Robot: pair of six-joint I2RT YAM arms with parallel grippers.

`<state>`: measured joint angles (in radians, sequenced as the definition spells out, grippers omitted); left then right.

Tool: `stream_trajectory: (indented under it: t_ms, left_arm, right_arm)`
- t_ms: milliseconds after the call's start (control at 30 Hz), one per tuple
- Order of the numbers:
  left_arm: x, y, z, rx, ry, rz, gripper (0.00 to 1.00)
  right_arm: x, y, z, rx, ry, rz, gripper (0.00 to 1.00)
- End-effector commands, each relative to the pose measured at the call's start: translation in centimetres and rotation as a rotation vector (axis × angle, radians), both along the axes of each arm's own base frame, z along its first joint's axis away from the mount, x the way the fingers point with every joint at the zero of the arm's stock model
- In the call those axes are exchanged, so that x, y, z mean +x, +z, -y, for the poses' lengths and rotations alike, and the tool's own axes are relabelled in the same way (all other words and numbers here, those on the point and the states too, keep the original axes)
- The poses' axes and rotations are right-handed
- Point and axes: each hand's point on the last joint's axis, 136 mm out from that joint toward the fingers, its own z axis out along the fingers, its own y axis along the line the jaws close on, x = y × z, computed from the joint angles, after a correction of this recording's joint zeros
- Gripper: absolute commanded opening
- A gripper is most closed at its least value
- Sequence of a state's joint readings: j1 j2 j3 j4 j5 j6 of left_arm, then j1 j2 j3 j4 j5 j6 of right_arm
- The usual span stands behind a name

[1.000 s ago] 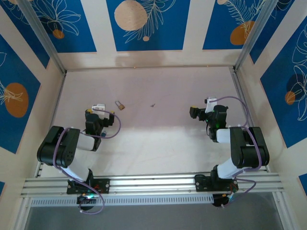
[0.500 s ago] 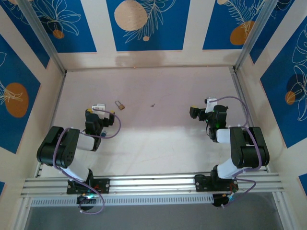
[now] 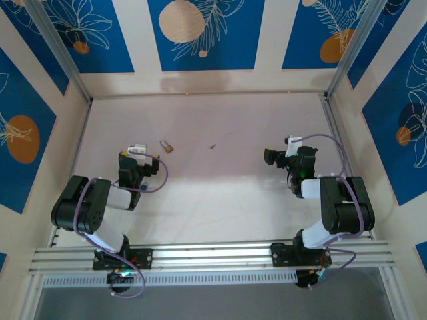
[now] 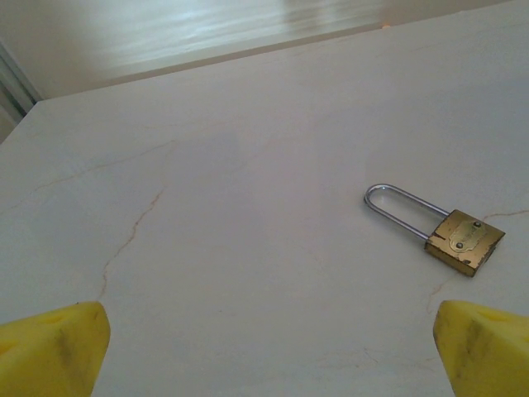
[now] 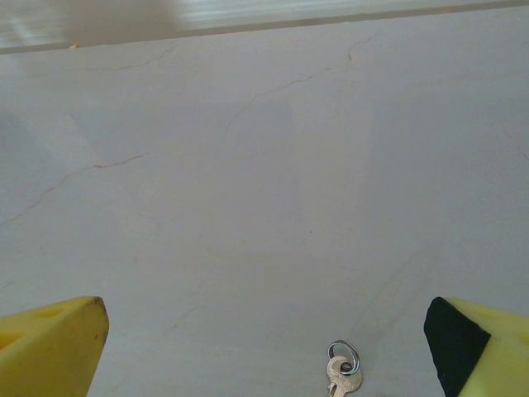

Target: Unlock with the key

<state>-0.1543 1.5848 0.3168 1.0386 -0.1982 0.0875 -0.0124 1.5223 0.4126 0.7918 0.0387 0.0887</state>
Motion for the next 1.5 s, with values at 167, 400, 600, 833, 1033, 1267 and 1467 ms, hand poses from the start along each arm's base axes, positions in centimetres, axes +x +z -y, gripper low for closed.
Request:
stream_trajectory:
  t_ms: [167,400,600,833,1033,1267,1467]
  left_arm:
    - [0.13,1.09,-0.17,0.001,-0.008,0.039,1.00]
    - [0.13,1.10,-0.23,0.001,-0.006,0.040,1.00]
    - [0.13,1.07,-0.18,0.001,-0.007,0.039,1.00]
    - [0.12,1.07,-0.19,0.000,-0.007,0.038,1.00]
    - [0.15,1.10,-0.19,0.000,-0.007,0.039,1.00]
    - [0.20,1.07,-0.14,0.000,-0.009,0.036,1.00]
    - [0.25,1.03,-0.17,-0.001,-0.008,0.032,1.00]
  right_arm:
    - [0.34,0.40,-0.08,-0.003,-0.006,0.011,0.99]
    - [0.37,0.46,-0.08,-0.002,-0.006,0.013,0.99]
    - [0.34,0.40,-0.08,-0.002,-0.006,0.011,0.99]
    - [0.31,0.42,-0.10,-0.002,-0.004,0.013,0.99]
    - [0.31,0.40,-0.10,-0.002,-0.005,0.013,0.99]
    - [0.30,0.40,-0.10,-0.002,-0.004,0.013,0.99]
    - [0.32,0.48,-0.10,-0.002,-0.005,0.015,0.99]
